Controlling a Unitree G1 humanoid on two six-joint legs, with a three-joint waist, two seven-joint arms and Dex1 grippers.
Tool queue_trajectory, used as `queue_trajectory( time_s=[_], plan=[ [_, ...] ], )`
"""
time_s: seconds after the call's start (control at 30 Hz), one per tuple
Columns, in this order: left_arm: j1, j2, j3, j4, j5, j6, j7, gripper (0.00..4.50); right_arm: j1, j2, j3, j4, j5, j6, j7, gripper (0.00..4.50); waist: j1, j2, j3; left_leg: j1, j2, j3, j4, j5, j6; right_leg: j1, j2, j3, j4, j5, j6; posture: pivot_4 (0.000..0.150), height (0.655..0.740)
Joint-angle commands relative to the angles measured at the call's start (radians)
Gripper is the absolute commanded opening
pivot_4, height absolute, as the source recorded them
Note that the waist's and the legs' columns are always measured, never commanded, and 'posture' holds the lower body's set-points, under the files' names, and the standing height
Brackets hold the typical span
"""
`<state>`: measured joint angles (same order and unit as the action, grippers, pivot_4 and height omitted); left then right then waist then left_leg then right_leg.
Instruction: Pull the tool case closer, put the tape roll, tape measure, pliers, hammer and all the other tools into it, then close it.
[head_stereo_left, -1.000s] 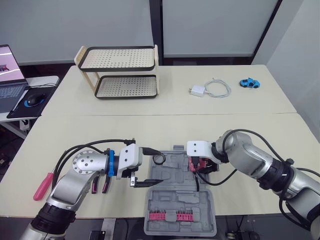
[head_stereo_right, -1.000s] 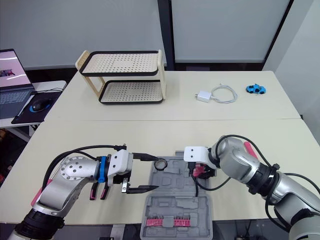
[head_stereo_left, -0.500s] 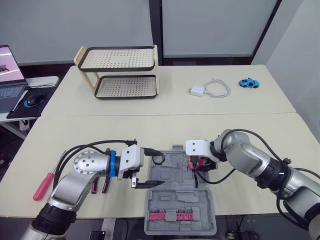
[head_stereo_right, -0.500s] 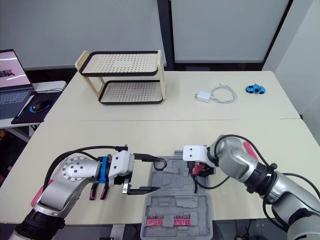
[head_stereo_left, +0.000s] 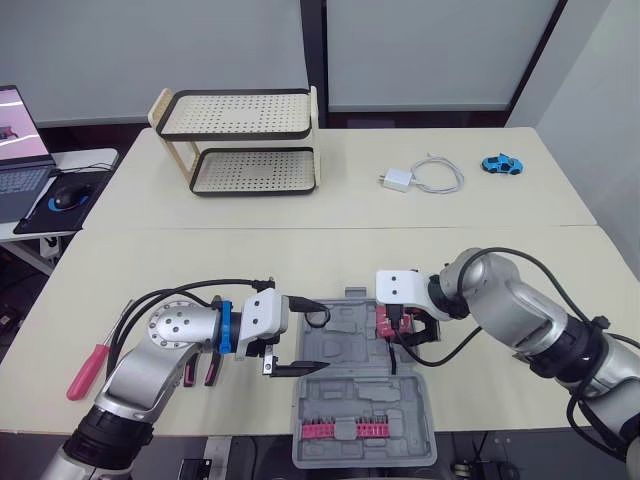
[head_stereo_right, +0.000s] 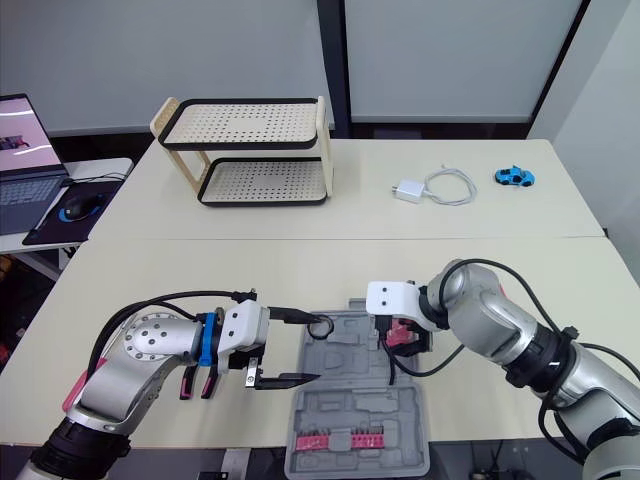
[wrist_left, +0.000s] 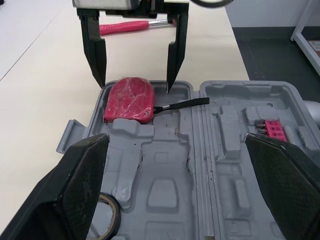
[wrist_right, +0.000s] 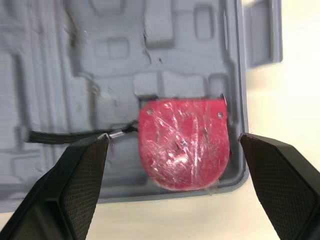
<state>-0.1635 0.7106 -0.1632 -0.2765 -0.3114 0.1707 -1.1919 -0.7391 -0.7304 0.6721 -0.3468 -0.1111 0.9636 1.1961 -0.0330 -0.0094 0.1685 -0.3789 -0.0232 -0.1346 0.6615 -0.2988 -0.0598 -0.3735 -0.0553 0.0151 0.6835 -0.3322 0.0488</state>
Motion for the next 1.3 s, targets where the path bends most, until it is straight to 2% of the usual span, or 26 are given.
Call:
queue_trajectory(
  time_s=[0.03, 0.13, 0.23, 0.5, 0.67, 0.8, 1.07, 1.3],
  plan=[
    [-0.011, 0.003, 0.003, -0.025, -0.017, -0.001, -0.007, 4.50, 0.030, -0.007, -0.103, -0.069, 0.065, -0.004, -0.018, 4.46, 0.001, 0.000, 0.000, 0.000, 0.000, 0.000, 0.000, 0.000, 0.000, 0.000, 0.000, 0.000, 0.000, 0.000, 0.000, 0.150, 0.7400],
    [-0.010, 0.006, 0.009, -0.024, -0.021, -0.001, -0.008, 4.50, 0.090, -0.023, -0.146, -0.088, 0.084, -0.039, -0.048, 4.46, 0.001, 0.000, 0.000, 0.000, 0.000, 0.000, 0.000, 0.000, 0.000, 0.000, 0.000, 0.000, 0.000, 0.000, 0.000, 0.150, 0.7400],
    [-0.009, 0.010, 0.015, -0.022, -0.027, -0.001, -0.011, 4.50, 0.131, -0.028, -0.166, -0.104, 0.097, -0.057, -0.069, 3.88, 0.001, 0.000, 0.000, 0.000, 0.000, 0.000, 0.001, 0.000, 0.000, 0.000, 0.000, 0.000, 0.000, 0.000, 0.000, 0.150, 0.7400],
    [-0.023, 0.012, 0.019, -0.013, -0.029, 0.003, -0.021, 4.50, 0.167, -0.018, -0.187, -0.093, 0.116, -0.088, -0.121, 1.06, 0.000, 0.000, 0.000, 0.000, 0.000, 0.000, 0.000, 0.000, 0.000, 0.000, 0.000, 0.000, 0.000, 0.000, 0.000, 0.150, 0.7400],
    [-0.027, 0.014, 0.022, -0.008, -0.029, 0.002, -0.026, 4.50, 0.207, -0.014, -0.229, -0.089, 0.129, -0.148, -0.159, 1.06, 0.001, 0.000, 0.000, 0.000, 0.000, 0.000, 0.001, 0.000, 0.000, 0.000, 0.000, 0.000, 0.000, 0.000, 0.000, 0.150, 0.7400],
    [-0.034, 0.012, 0.024, -0.006, -0.035, 0.002, -0.028, 4.50, 0.322, 0.008, -0.337, -0.057, 0.150, -0.355, -0.236, 1.06, 0.001, 0.000, 0.000, 0.000, 0.000, 0.000, 0.001, 0.000, 0.000, 0.001, 0.000, 0.000, 0.000, 0.000, 0.000, 0.150, 0.7400],
    [-0.068, 0.004, 0.015, 0.003, -0.053, 0.015, -0.034, 4.50, 0.534, 0.039, -0.473, 0.045, 0.217, -0.570, -0.273, 1.06, 0.002, 0.000, 0.000, 0.000, -0.001, 0.001, 0.001, 0.000, 0.000, 0.002, 0.000, 0.000, 0.001, 0.000, 0.000, 0.150, 0.7400],
    [-0.081, 0.006, 0.014, 0.003, -0.058, 0.031, -0.039, 4.50, 0.538, 0.105, -0.470, 0.164, 0.216, -0.664, -0.301, 1.06, -0.003, 0.000, 0.000, 0.002, -0.001, 0.002, 0.001, 0.000, 0.000, 0.001, 0.001, 0.001, 0.004, 0.000, 0.000, 0.150, 0.7400]
  ],
)
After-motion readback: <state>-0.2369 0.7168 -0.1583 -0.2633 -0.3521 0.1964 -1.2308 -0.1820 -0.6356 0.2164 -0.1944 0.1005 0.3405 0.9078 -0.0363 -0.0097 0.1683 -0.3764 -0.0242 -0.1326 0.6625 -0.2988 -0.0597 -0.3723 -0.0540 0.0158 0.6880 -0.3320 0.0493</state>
